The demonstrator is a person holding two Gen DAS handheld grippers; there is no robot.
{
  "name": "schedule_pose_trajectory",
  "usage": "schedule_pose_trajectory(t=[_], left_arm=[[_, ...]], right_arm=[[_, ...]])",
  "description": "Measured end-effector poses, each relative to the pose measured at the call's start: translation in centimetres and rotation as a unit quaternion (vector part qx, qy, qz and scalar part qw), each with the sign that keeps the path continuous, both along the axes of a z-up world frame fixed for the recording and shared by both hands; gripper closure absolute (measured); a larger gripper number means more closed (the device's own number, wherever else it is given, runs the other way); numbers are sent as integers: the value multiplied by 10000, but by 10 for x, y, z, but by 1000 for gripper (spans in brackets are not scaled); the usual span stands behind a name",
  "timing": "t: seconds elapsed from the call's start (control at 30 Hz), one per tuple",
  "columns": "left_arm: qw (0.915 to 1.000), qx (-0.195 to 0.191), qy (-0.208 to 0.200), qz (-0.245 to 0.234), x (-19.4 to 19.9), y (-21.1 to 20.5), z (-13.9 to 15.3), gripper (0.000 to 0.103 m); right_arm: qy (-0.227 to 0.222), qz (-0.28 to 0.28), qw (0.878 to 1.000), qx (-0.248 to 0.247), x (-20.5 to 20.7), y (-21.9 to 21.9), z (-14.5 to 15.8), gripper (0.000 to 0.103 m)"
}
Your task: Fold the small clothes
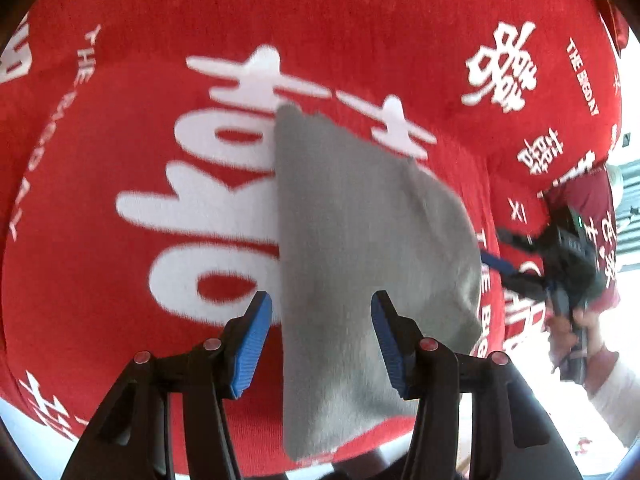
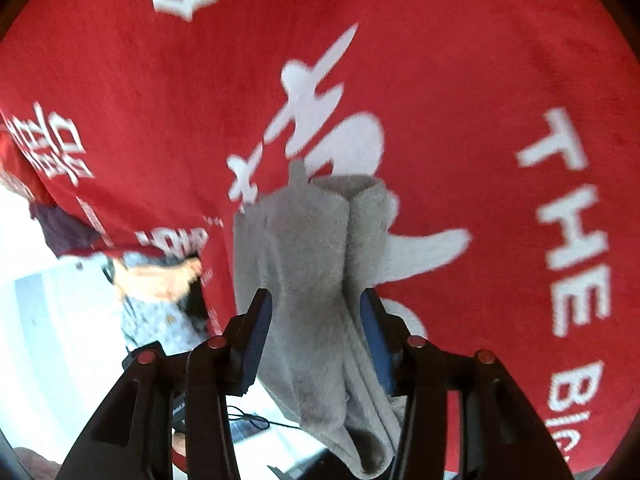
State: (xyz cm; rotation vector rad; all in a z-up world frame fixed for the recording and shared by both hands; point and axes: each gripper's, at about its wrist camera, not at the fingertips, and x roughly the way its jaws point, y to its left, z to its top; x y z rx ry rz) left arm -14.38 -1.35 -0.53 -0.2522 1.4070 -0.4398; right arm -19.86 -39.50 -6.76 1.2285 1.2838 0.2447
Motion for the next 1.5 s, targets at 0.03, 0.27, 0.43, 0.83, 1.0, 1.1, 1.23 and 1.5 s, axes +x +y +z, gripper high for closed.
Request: schedule_pose_trajectory(t=[0.03,0.27,0.43,0.83,1.0,1.1,1.23,1.5], left_arm=[[10000,42,-8,22,5,-3,-1,51],[9987,504,1,-74,12,-30,-23,51],[9979,634,50,-134,4,-36,-31,51],[9978,656,36,-79,3,-36,-31,46],[9976,688,49,-96,4,-35,-26,46],[9972,713,-88,-222,1,-36,-22,46],[9964,785,-90,-301,-3,-43,-26,46],[9942,946,-113,-493,-15,-41,-13,46]], right_arm=[[15,-157,9998,102,-6,-5,-3,54],[385,-1002,9920,665,-20,-10,-41,62],[532,-229,9983,-15,6,13,-50,96],[-8,670,9974,-258,2,25,15,35],[326,1033,9921,-640,10,51,0,95],[-88,1466,9763,-1588,25,54,23,95],[13,1997,9566,-2121,32,59,7,95],[-495,1679,9655,-1930,-6,59,59,87]])
